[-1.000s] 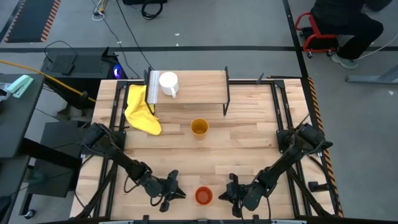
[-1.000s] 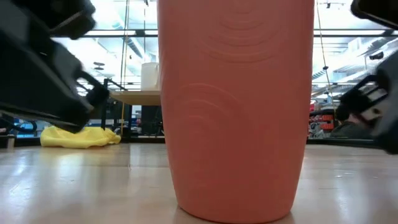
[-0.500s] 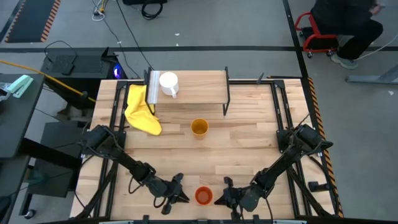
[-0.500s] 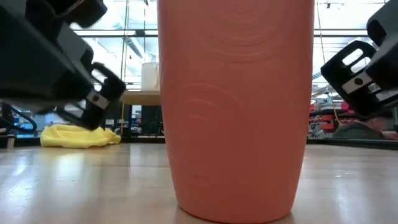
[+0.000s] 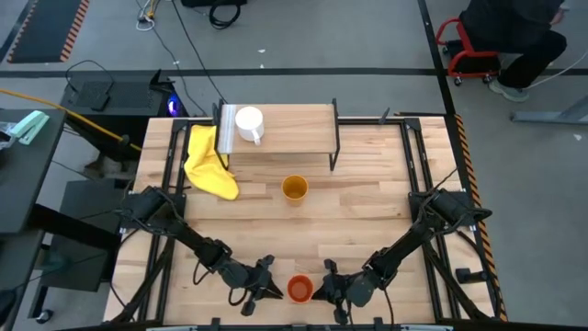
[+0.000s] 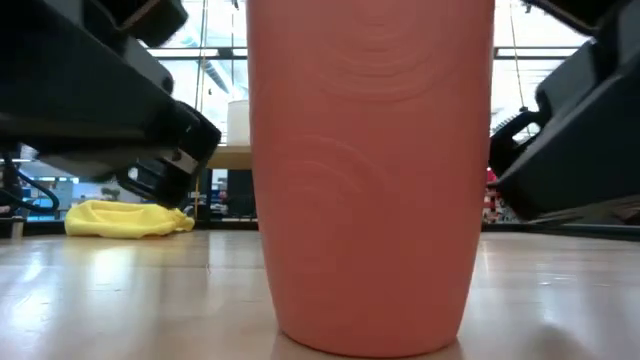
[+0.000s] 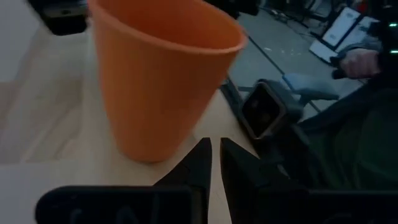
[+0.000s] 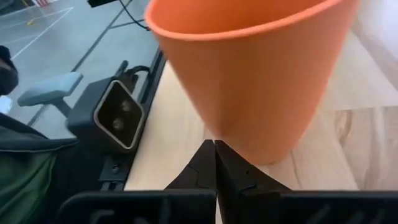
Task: Stack small to large cups/mugs on shelf
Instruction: Put the orange cup on the shelf
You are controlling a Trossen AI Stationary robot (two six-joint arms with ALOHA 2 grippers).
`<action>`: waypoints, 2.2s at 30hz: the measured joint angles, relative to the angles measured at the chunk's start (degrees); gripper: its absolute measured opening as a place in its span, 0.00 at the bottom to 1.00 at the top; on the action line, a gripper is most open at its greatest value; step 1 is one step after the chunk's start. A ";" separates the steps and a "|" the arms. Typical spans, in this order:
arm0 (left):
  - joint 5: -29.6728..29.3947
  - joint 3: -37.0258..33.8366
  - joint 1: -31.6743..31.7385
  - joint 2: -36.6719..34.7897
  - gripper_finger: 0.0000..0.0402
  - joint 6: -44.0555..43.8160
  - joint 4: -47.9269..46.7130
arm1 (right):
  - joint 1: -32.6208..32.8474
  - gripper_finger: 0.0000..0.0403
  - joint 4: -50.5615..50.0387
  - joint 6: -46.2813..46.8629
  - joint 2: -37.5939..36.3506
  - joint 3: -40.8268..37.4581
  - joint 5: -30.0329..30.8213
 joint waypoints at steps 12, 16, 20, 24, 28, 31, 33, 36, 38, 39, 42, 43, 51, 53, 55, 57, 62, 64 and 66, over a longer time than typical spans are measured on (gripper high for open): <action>1.94 0.33 1.22 0.51 0.11 1.38 3.07 | -1.46 0.00 2.64 -3.14 -0.13 0.00 -0.88; 2.81 1.19 1.25 0.49 0.10 1.95 2.83 | -2.30 0.00 2.77 -3.69 -0.13 0.00 -2.13; 2.95 1.67 1.31 0.48 0.10 3.19 2.76 | -3.06 0.00 3.01 -4.85 -0.11 -0.02 -2.20; 2.99 1.65 1.99 0.45 0.11 2.56 1.42 | -3.49 0.00 3.00 -5.41 -0.11 -0.02 -2.40; 2.82 1.65 2.99 0.45 0.09 2.14 0.73 | -3.78 0.00 3.00 -6.00 -0.11 -0.02 -2.40; 2.82 1.63 3.72 0.45 0.09 1.97 0.27 | -4.21 0.00 2.98 -6.16 -0.11 -0.02 -2.47; 2.51 1.63 4.15 0.45 0.09 1.91 -0.54 | -4.33 0.00 2.94 -6.48 -0.11 -0.02 -2.49; 1.41 1.61 4.47 0.45 0.10 1.78 -1.09 | -4.82 0.00 2.92 -7.20 -0.11 -0.02 -2.60; 1.29 1.61 4.78 0.45 0.10 1.82 -1.25 | -5.11 0.00 2.59 -7.47 -0.11 -0.02 -2.61; 1.29 1.61 4.91 0.45 0.10 1.84 -1.22 | -5.37 0.00 2.24 -7.66 -0.11 -0.02 -2.61; 1.34 1.61 5.79 0.45 0.09 3.39 -1.20 | -6.17 0.00 0.34 -7.67 -0.11 -0.04 -2.59; 1.33 1.61 6.27 0.45 0.09 3.96 -1.19 | -6.47 0.00 -0.20 -7.67 -0.11 -0.04 -2.60; 1.28 1.59 9.29 0.45 0.07 4.06 -2.97 | -8.23 0.00 -1.34 -9.19 -0.11 -0.09 -2.59; 1.29 1.58 9.64 0.45 0.08 4.20 -3.19 | -8.67 0.00 -2.02 -9.35 -0.13 -0.09 -2.60; 1.32 1.58 9.96 0.45 0.09 4.27 -3.26 | -9.22 0.00 -3.30 -9.27 -0.13 -0.09 -2.60; 1.33 1.58 10.29 0.45 0.09 4.39 -3.31 | -9.70 0.00 -4.32 -9.19 -0.13 -0.09 -2.58; 1.29 1.58 11.49 0.45 0.07 4.89 -3.75 | -10.66 0.00 -5.43 -9.55 -0.15 -0.09 -2.59; 1.31 1.58 11.97 0.45 0.07 5.00 -4.29 | -10.81 0.00 -5.97 -9.65 -0.17 -0.09 -2.57; 1.31 1.56 12.42 0.45 0.06 5.03 -4.72 | -11.04 0.00 -6.22 -10.08 -0.17 -0.09 -2.40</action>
